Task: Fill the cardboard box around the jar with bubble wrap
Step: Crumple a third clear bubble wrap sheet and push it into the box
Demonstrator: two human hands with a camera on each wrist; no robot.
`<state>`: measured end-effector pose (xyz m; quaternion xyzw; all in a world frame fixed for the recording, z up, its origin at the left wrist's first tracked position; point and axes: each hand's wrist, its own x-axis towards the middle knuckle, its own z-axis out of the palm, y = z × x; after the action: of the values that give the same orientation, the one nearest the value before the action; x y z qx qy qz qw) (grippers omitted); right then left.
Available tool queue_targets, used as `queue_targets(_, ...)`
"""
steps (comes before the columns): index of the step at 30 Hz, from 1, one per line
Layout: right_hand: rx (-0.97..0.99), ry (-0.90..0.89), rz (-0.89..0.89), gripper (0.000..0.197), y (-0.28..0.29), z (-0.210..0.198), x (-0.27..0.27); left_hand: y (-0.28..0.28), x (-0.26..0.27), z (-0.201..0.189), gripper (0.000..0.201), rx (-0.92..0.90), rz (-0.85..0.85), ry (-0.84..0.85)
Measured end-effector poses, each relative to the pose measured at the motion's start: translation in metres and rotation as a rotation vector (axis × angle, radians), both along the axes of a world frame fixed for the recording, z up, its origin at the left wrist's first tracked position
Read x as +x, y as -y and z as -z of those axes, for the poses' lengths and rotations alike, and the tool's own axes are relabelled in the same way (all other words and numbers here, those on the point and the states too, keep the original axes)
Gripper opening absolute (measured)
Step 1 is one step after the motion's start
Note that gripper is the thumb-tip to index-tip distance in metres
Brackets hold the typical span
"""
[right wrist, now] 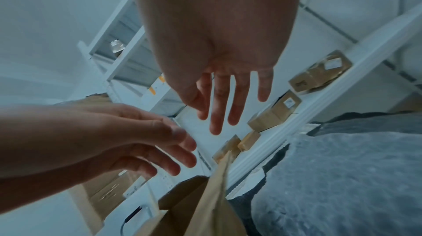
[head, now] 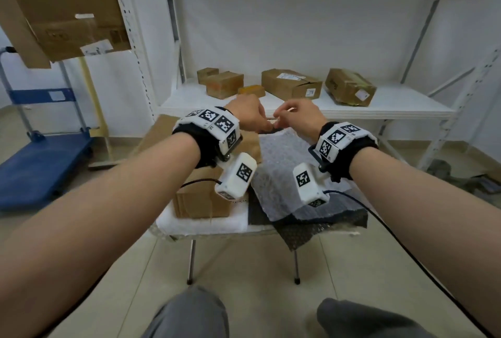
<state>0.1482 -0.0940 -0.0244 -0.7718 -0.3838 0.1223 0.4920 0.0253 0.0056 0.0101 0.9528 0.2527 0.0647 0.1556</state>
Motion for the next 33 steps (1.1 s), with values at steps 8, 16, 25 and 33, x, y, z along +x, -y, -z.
queue_targets(8, -0.233, -0.095, 0.151, 0.013, 0.070, 0.048, 0.039, 0.072, 0.055, 0.066, 0.025, -0.118, 0.118, -0.060)
queue_targets(16, -0.270, -0.234, 0.283, 0.007, 0.088, 0.130, 0.063, 0.080, 0.075, 0.162, 0.060, -0.110, 0.076, -0.180)
queue_targets(25, 0.082, -0.464, 0.617, 0.036, 0.092, 0.203, 0.097, 0.064, 0.071, 0.220, 0.013, -0.157, 0.004, 0.208)
queue_targets(33, 0.105, -0.540, 0.640, 0.010, 0.118, 0.177, 0.066, 0.055, 0.056, 0.220, 0.030, -0.329, 0.099, 0.359)
